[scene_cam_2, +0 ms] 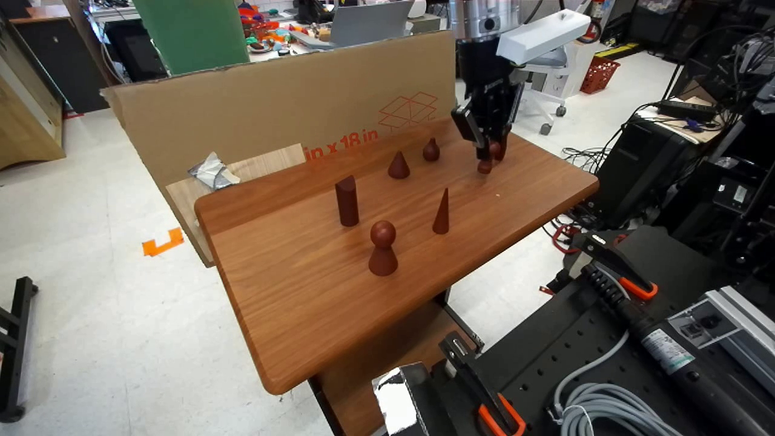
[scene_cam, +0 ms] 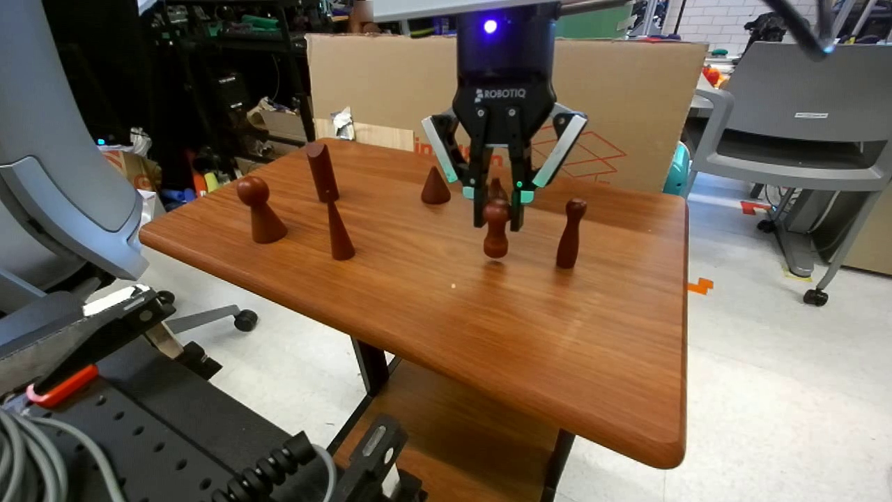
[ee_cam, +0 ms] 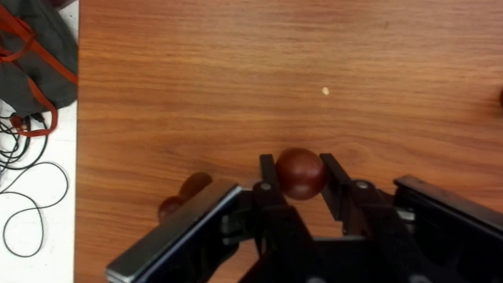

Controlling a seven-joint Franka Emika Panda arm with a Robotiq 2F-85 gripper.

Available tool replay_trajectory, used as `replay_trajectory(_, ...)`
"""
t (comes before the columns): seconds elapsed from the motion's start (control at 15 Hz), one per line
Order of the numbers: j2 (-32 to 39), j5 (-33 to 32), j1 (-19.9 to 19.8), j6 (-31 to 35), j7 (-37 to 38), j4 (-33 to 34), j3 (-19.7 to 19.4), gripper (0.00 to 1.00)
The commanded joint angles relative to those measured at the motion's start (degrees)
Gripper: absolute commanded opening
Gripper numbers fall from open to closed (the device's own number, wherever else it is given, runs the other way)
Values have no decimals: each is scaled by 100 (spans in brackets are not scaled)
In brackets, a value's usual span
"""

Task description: Move the right front brown object to the left

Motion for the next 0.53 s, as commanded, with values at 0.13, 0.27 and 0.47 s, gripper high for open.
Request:
replay_trajectory(0.13, -94, -198, 296, 43, 172, -223, 168, 8)
replay_trajectory(0.27, -98, -226, 366, 45, 175, -275, 197, 8)
replay_trajectory(0.47, -119, -265, 419, 160, 189, -394, 190, 8)
